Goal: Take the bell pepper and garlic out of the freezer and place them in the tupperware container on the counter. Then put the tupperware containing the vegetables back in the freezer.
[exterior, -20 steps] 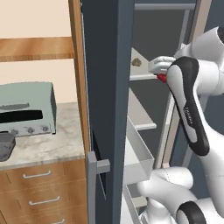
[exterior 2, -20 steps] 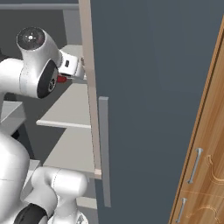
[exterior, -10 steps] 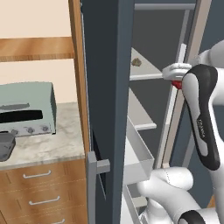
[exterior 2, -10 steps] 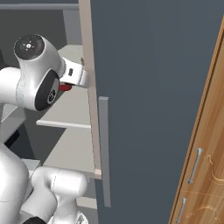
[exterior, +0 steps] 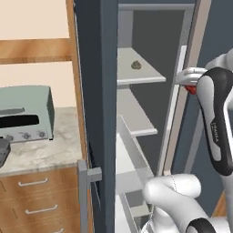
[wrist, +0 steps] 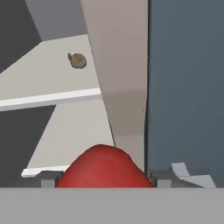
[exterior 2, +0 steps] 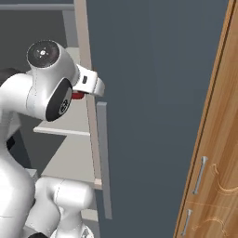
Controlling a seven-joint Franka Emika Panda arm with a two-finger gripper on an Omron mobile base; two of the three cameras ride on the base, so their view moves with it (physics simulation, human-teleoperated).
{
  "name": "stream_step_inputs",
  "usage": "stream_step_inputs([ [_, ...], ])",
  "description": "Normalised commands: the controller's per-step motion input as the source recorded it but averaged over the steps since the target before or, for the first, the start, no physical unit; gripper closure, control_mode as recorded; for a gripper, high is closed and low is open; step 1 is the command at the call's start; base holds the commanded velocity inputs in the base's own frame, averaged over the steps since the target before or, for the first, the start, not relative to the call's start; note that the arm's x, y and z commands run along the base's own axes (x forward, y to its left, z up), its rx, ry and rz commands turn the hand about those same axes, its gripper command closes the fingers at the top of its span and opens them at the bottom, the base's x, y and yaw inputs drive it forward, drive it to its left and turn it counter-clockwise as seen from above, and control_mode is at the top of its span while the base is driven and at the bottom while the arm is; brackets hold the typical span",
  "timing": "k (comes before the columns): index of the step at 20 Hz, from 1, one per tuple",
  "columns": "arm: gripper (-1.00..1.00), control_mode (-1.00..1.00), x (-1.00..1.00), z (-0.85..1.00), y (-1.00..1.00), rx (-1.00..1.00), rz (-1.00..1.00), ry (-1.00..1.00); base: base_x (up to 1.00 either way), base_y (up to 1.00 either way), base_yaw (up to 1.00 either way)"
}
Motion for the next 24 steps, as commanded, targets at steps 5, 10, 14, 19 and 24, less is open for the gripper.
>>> stream_step_inputs([
  [5, 1.0, 1.0, 0.0, 0.0, 0.0, 0.0, 0.0, 0.0, -0.56, -0.94, 0.0],
  [10, 1.0, 1.0, 0.0, 0.0, 0.0, 0.0, 0.0, 0.0, -1.0, -0.04, -0.01],
  [14, 1.0, 1.0, 0.0, 0.0, 0.0, 0.0, 0.0, 0.0, -1.0, 0.27, -0.06],
  [19, 1.0, 1.0, 0.0, 0.0, 0.0, 0.0, 0.0, 0.0, -1.0, 0.31, -0.06],
  [24, 1.0, 1.0, 0.0, 0.0, 0.0, 0.0, 0.0, 0.0, -1.0, 0.72, -0.05],
])
